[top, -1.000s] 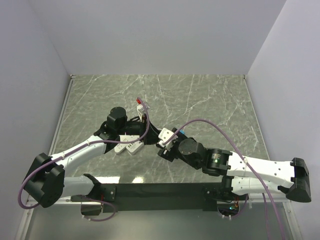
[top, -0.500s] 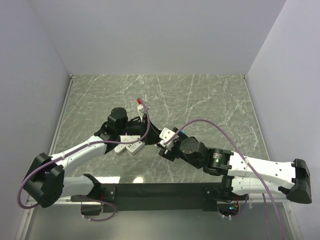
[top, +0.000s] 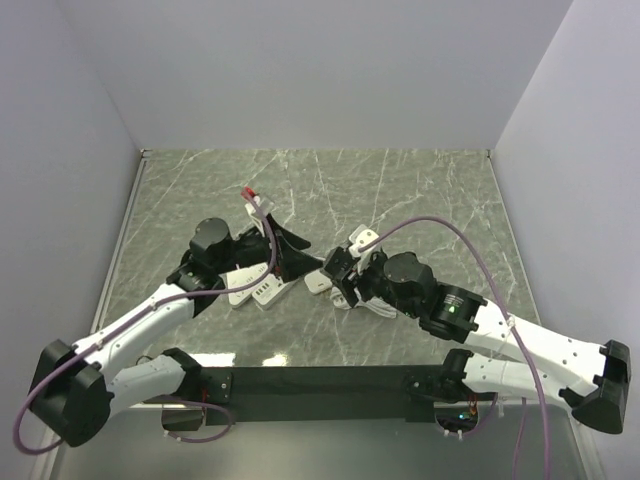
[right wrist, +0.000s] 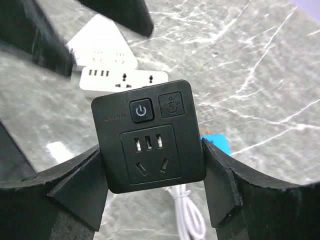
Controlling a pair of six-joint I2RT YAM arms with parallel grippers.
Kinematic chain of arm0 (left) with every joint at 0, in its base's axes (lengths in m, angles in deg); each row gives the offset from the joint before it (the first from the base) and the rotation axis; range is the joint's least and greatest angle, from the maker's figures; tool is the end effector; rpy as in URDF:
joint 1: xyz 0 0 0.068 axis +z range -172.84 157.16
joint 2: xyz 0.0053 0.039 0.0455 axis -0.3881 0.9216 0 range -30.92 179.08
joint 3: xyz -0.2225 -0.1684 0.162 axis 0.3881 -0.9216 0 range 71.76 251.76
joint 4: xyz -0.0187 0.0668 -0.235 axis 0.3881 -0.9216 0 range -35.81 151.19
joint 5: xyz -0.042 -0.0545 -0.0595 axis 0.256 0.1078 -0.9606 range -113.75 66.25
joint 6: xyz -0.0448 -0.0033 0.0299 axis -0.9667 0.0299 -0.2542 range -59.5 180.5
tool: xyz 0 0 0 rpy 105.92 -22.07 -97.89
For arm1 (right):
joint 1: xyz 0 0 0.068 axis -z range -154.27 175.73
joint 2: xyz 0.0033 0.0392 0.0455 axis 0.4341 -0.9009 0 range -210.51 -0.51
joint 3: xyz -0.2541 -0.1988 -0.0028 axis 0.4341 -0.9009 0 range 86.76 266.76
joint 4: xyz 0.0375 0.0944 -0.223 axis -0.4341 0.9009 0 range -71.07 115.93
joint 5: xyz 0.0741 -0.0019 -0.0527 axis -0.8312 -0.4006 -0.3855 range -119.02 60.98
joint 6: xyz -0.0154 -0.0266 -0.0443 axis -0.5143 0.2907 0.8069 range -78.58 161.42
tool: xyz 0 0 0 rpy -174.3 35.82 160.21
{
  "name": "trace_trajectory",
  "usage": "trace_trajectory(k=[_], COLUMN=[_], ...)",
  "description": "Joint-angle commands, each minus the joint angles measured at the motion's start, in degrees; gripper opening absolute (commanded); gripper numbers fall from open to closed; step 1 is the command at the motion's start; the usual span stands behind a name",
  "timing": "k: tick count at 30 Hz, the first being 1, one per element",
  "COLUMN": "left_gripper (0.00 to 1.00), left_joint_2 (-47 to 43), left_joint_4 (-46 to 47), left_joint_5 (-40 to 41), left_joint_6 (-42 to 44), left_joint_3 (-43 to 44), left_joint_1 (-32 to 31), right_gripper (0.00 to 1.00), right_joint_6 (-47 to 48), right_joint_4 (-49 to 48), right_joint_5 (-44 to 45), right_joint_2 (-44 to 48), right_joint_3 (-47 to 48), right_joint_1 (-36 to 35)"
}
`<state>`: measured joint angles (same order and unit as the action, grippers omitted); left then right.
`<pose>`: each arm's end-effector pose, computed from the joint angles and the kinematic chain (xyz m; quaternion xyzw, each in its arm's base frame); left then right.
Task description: Insert the plug
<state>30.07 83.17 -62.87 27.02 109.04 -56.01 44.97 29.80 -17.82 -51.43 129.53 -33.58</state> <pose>0.1560 -0.1289 0.3497 0.2313 0.6769 -0.5612 0.4162 0.0866 0.1322 0.3498 -0.3742 0.7210 0.2000 0.5478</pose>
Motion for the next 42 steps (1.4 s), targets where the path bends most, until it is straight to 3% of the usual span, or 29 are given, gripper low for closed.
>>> trace_trajectory(k=[1,6,10,13,18,27,37,42], left_gripper=[0.99,1.00,0.99,1.00,0.99,0.99,0.99,0.96], left_joint_2=[-3.1,-10.1,-15.3,-18.5,-23.4,-25.3,-16.1,-16.1], left_joint_4=[1.1,-3.1,-8.6,-12.0,-15.0,-16.4,-11.5,-12.2], left_joint_5=[7.8,22.1,41.8,48.0,57.4,60.0,59.7,59.9], left_joint_6=[1.6,-1.4,-4.0,-5.8,-7.8,-10.4,-12.1,-12.9], left_joint_3=[-1.2,-6.0,-10.5,-13.1,-16.3,-20.6,-22.9,-23.2], left_joint_1=[1.4,6.0,6.6,6.7,6.8,7.3,8.7,9.2], right_gripper=[0.00,0.00,0.00,0.00,0.00,0.00,0.00,0.00], right_joint_6=[-5.1,-12.8,-16.0,-18.5,-20.7,-19.6,-15.5,-14.3], right_joint_4=[-0.9,0.4,-1.6,-4.6,-10.8,-20.4,-25.8,-28.4], right_joint_5=[-2.6,-14.4,-24.4,-33.7,-38.1,-33.6,-25.9,-25.1], right_joint_2=[1.5,1.3,0.7,-0.2,-3.1,-11.4,-23.3,-28.7], right_joint_3=[3.5,6.5,8.6,8.3,7.0,4.3,7.9,9.5], right_joint_1=[2.8,12.2,18.7,22.2,23.4,18.7,12.8,11.0])
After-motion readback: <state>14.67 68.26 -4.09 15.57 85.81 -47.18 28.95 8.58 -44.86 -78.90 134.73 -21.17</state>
